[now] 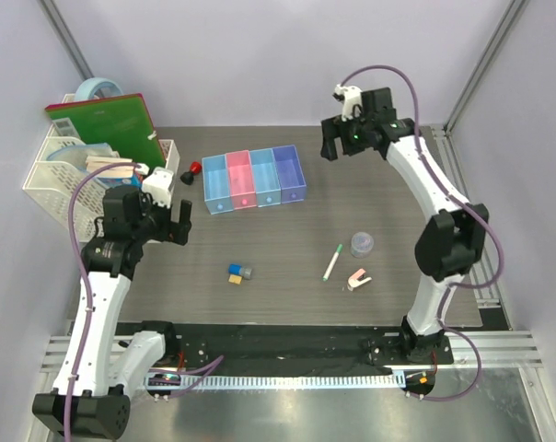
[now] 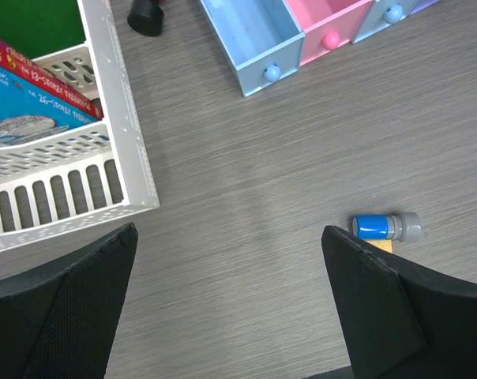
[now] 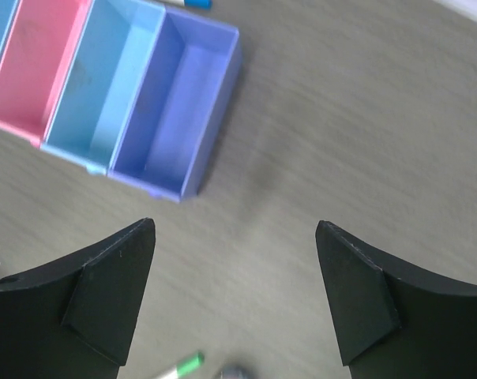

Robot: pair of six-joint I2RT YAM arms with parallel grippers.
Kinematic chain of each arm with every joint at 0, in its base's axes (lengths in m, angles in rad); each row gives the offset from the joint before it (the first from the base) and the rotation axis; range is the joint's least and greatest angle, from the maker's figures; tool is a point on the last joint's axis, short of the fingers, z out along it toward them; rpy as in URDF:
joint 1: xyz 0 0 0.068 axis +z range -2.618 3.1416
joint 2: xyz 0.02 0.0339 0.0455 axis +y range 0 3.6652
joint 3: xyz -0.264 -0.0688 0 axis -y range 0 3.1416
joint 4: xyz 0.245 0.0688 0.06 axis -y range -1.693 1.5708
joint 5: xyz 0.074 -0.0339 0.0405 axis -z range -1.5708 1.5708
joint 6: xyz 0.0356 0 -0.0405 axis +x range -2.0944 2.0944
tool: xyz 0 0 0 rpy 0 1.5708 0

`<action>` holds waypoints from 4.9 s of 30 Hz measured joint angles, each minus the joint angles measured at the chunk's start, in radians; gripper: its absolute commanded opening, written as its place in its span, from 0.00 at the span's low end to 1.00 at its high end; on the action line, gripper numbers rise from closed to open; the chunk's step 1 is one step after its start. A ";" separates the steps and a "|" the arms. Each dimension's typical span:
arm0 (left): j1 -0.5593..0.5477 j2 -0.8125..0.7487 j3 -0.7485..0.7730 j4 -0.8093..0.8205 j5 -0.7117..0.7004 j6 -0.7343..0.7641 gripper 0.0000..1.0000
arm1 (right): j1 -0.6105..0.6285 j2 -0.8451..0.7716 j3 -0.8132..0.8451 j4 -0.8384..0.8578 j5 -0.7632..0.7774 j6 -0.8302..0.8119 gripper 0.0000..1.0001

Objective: Sort the stationery into containers
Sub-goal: Move the storage box to the center of the board.

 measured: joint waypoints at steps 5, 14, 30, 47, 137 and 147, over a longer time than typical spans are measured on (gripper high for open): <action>0.000 0.034 0.006 0.005 0.023 0.024 1.00 | 0.068 0.169 0.164 0.045 0.067 0.009 0.79; 0.000 0.121 0.060 0.010 0.030 0.029 1.00 | 0.109 0.410 0.225 0.175 0.208 0.057 0.71; 0.000 0.150 0.071 0.009 0.023 0.080 1.00 | 0.205 0.505 0.244 0.246 0.473 0.056 0.69; 0.000 0.117 0.071 0.008 0.026 0.085 1.00 | 0.281 0.376 0.174 0.335 0.443 0.018 0.59; -0.150 1.191 0.666 0.470 -0.083 -0.168 1.00 | 0.014 0.184 -0.370 0.401 0.419 -0.233 0.78; -0.170 1.374 0.790 0.618 -0.070 -0.173 1.00 | 0.007 0.143 -0.348 0.325 0.272 -0.292 0.84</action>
